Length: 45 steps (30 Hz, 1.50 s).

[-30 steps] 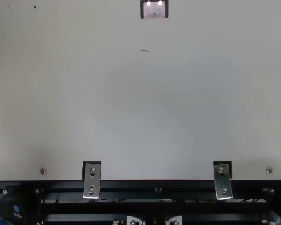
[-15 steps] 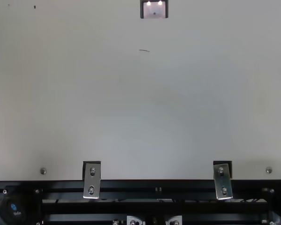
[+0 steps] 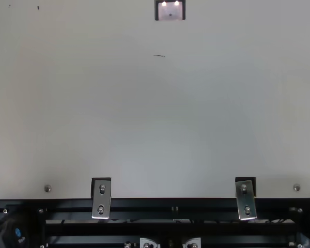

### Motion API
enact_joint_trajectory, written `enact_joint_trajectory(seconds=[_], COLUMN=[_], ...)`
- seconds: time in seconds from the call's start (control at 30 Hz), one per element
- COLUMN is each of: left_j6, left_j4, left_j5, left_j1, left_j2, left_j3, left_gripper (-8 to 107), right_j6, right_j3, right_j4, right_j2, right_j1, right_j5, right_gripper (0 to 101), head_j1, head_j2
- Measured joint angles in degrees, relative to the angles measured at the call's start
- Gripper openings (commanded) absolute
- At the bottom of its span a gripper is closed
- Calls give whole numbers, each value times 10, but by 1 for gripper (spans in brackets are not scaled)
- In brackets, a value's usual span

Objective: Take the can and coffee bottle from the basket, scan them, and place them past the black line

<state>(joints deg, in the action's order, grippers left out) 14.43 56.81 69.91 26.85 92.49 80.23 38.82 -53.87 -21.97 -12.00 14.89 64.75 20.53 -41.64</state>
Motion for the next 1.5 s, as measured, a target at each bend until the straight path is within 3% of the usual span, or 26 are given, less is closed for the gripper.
enact_joint_trajectory(seconds=[0.67, 0.9, 1.23, 1.5], left_j6=[-173, -256, -259, -283], left_j4=[217, 249, 245, 310], left_j5=[0, 0, 0, -2], left_j1=[-174, -166, -165, -173], left_j2=[-80, -100, -100, -138], left_j3=[-98, -98, -94, -150], left_gripper=[10, 10, 10, 10], right_j6=[0, 0, 0, 0], right_j3=[0, 0, 0, 0], right_j4=[0, 0, 0, 0], right_j2=[0, 0, 0, 0], right_j1=[0, 0, 0, 0], right_j5=[0, 0, 0, 0], right_gripper=[101, 101, 101, 101], head_j1=[0, 0, 0, -3], head_j2=[0, 0, 0, 0])
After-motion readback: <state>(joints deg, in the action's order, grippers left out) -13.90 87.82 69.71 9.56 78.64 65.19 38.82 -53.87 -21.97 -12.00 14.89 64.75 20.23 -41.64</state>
